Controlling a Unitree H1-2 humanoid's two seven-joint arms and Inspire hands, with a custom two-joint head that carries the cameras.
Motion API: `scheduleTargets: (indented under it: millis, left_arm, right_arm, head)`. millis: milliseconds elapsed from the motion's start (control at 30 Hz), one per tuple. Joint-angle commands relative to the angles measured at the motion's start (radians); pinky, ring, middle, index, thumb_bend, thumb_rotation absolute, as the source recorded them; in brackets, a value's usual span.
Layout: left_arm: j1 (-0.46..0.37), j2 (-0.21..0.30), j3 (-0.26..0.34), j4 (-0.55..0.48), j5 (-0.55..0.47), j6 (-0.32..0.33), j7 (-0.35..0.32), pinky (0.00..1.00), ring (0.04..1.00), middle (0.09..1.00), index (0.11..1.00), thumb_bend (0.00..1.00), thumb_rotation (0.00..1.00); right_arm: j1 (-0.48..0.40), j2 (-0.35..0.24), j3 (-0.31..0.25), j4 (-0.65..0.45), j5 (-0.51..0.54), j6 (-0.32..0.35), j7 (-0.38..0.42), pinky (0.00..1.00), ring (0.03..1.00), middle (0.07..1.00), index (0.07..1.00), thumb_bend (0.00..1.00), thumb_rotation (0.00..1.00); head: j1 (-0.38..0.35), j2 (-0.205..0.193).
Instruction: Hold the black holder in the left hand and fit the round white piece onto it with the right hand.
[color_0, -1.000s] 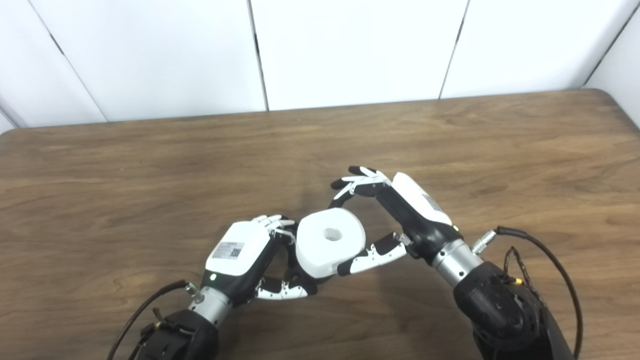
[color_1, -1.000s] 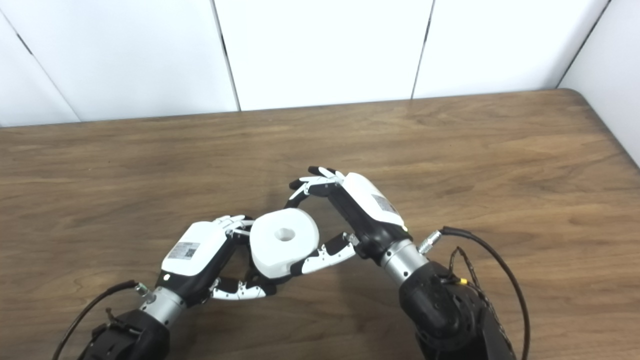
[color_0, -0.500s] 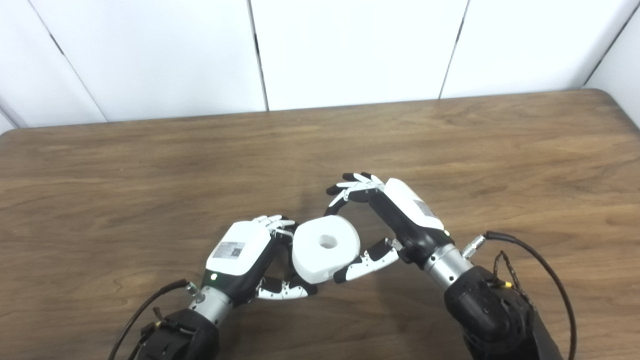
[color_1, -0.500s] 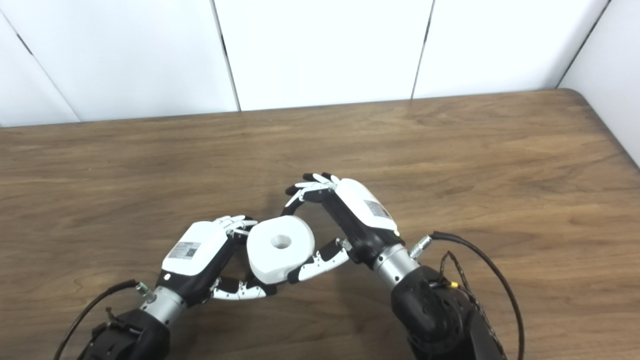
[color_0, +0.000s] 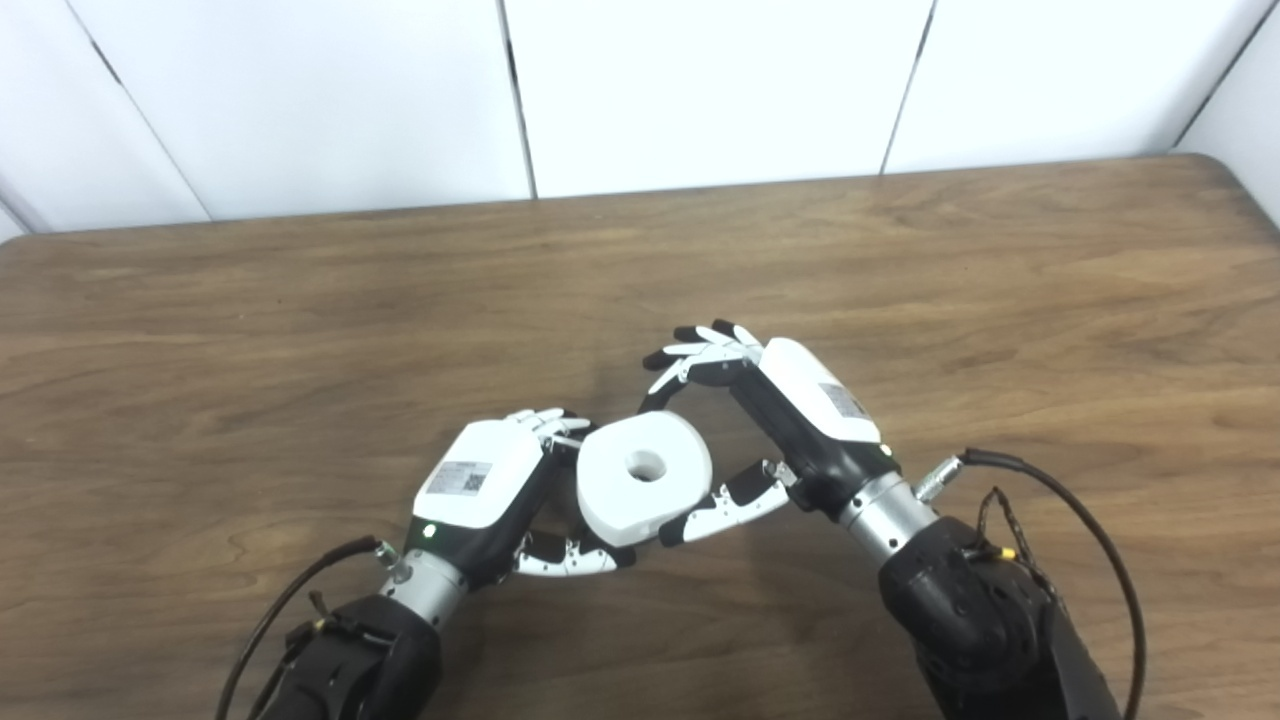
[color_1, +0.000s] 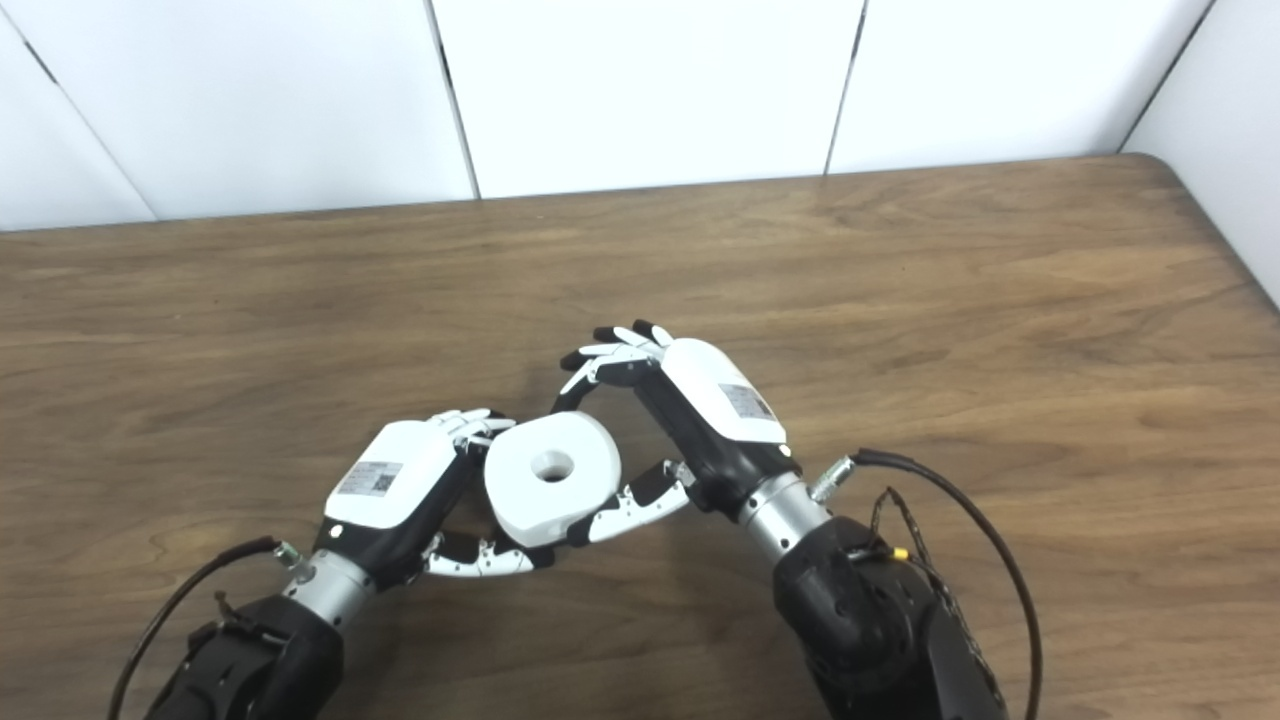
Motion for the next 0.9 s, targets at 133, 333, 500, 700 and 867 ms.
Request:
scheduleTargets:
  millis: [133, 333, 500, 700, 867]
  left_arm:
    - [0.025, 0.003, -0.031, 0.017, 0.031, 0.018, -0.073, 0.88, 0.878, 0.815, 0.491, 0.51, 0.06]
    - [0.029, 0.001, -0.031, 0.01, 0.035, 0.018, -0.07, 0.87, 0.872, 0.81, 0.491, 0.51, 0.06]
    - [0.03, 0.002, -0.03, 0.005, 0.03, 0.021, -0.076, 0.88, 0.876, 0.813, 0.491, 0.51, 0.06]
    - [0.029, 0.003, -0.031, 0.004, 0.032, 0.024, -0.079, 0.88, 0.876, 0.814, 0.491, 0.51, 0.06]
    - [0.028, 0.004, -0.031, 0.006, 0.031, 0.022, -0.075, 0.87, 0.875, 0.813, 0.491, 0.51, 0.06]
  right_arm:
    - [-0.009, 0.005, 0.003, -0.001, 0.0, -0.025, 0.0, 1.0, 0.916, 0.799, 0.482, 0.53, 0.14]
    - [-0.012, 0.006, -0.001, 0.005, 0.002, -0.016, 0.005, 1.0, 0.915, 0.797, 0.482, 0.53, 0.14]
    - [-0.014, 0.013, -0.005, 0.015, -0.001, -0.008, 0.002, 1.0, 0.913, 0.796, 0.482, 0.53, 0.14]
    - [-0.018, 0.013, -0.005, 0.024, -0.01, -0.008, 0.004, 1.0, 0.921, 0.799, 0.482, 0.53, 0.14]
    - [-0.021, 0.011, -0.009, 0.022, -0.016, 0.008, 0.016, 1.0, 0.922, 0.798, 0.482, 0.53, 0.14]
  head:
    - [-0.003, 0.001]
    - [-0.005, 0.005]
    - [-0.008, 0.008]
    - [-0.008, 0.008]
    - [-0.018, 0.008]
